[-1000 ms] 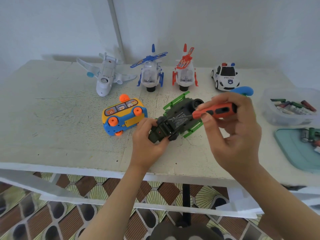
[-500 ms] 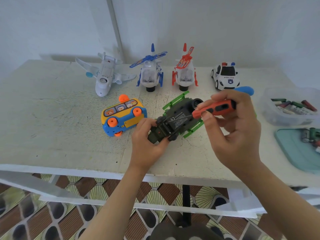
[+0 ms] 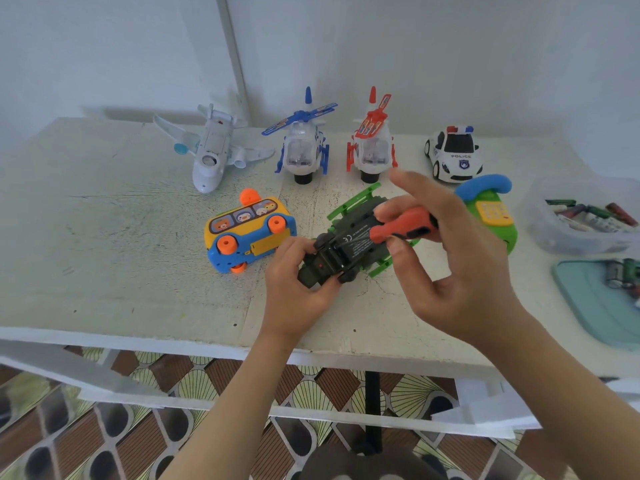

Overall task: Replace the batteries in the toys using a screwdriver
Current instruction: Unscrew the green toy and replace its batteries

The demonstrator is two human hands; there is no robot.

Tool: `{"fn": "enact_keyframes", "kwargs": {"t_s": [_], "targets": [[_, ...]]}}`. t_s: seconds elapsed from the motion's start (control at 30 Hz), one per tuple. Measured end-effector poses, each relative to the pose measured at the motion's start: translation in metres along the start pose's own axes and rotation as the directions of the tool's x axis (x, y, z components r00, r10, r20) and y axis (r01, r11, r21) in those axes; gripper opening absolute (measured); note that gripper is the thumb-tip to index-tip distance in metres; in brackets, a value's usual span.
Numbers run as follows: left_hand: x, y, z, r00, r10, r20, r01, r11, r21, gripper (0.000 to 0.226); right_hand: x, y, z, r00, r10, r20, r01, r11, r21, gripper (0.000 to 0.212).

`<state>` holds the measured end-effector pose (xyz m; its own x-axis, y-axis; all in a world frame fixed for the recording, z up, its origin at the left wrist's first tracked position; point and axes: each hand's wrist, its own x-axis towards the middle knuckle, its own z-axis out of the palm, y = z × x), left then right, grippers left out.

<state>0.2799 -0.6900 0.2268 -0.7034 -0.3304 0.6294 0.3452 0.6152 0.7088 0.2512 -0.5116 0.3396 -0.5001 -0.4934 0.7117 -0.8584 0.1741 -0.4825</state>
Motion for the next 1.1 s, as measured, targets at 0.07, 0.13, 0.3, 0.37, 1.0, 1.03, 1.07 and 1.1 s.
{"fn": "enact_keyframes", "kwargs": {"t_s": [0.07,0.13,0.3,0.37,1.0,1.03,1.07,1.1], "targets": [[0.0,0.001,0.0,1.0,0.008,0.0,-0.008,1.0,-0.014,0.03,0.002,-0.002,0.001,1.0,-0.018,0.011,0.019,1.0,-0.017,0.053],[0.0,0.003,-0.001,1.0,0.008,-0.003,-0.008,0.999,-0.034,0.029,0.006,-0.004,0.002,0.999,-0.024,-0.021,0.023,0.999,-0.025,0.049],[0.0,0.0,-0.001,1.0,0.0,0.007,0.0,1.0,-0.016,0.033,0.016,-0.006,0.003,0.979,-0.003,-0.202,-0.014,0.996,-0.086,0.035],[0.0,0.0,-0.001,1.0,0.006,0.007,-0.005,1.0,-0.019,0.037,0.017,-0.007,0.003,0.967,0.0,-0.257,-0.03,0.993,-0.112,0.031],[0.0,0.002,-0.001,1.0,0.023,-0.012,-0.024,0.997,-0.068,0.032,0.031,-0.006,0.0,0.954,0.062,-0.294,-0.087,0.994,-0.071,0.016],[0.0,0.002,-0.001,1.0,0.024,-0.013,-0.025,0.997,-0.07,0.032,0.031,-0.005,0.0,0.955,0.081,-0.286,-0.097,0.994,-0.044,0.018],[0.0,0.002,-0.001,1.0,0.024,-0.014,-0.025,0.997,-0.069,0.032,0.031,-0.003,-0.001,0.958,0.089,-0.273,-0.101,0.995,-0.028,0.019],[0.0,0.001,-0.001,1.0,0.024,-0.016,-0.025,0.997,-0.068,0.032,0.031,-0.002,-0.001,0.962,0.087,-0.259,-0.098,0.995,-0.03,0.018]]}}
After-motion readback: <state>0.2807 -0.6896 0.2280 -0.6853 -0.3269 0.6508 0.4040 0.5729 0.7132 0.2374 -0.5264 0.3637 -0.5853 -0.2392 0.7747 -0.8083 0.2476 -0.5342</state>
